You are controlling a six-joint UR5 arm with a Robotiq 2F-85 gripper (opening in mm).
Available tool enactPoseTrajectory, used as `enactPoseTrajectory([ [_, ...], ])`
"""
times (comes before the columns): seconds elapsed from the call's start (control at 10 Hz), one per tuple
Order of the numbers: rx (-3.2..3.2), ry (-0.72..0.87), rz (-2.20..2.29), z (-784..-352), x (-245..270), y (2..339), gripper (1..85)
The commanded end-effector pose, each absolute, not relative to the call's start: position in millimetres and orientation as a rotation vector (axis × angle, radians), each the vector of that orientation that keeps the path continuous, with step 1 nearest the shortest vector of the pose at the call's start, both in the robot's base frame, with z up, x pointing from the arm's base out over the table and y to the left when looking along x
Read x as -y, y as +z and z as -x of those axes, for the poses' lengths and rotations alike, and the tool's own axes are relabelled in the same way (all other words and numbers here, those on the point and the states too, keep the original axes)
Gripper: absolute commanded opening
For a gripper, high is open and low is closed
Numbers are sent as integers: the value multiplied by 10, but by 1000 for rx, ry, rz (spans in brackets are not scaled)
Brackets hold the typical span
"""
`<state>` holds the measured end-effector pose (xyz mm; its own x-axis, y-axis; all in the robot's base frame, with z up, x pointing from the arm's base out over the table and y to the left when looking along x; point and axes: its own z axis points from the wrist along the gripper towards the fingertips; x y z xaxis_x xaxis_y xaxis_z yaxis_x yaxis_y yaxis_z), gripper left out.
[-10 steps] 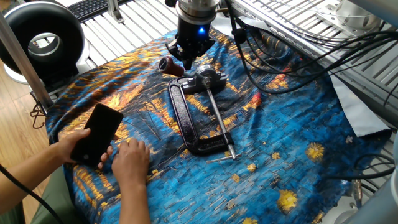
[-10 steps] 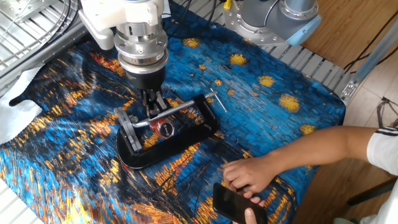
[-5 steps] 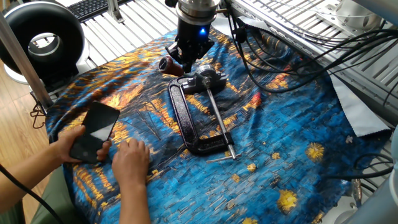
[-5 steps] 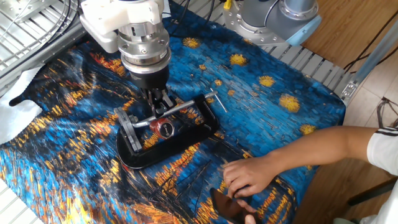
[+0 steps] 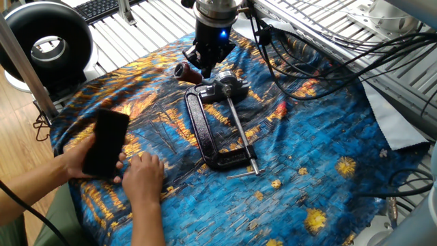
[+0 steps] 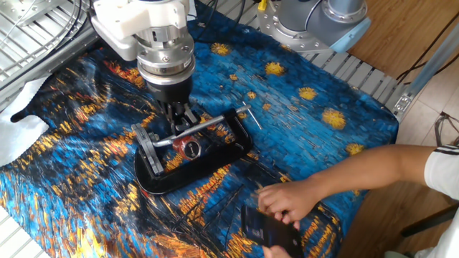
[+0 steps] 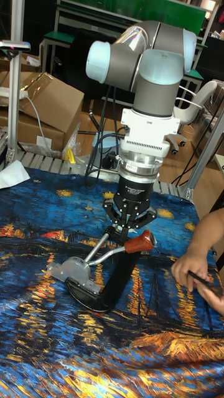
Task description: Push down the lever
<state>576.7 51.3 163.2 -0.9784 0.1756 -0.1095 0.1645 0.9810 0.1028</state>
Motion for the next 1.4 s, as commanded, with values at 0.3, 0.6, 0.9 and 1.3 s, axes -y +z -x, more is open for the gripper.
enactPoseTrajectory([
  [0.3,-2995,167,-240,-5937,-638,1584,10],
  [0.6,-2995,179,-243,-6003,-724,1531,10],
  [0.9,-2998,164,-235,-6030,-697,1482,10],
  [1.3,-2990,186,-246,-6213,-808,1257,10],
])
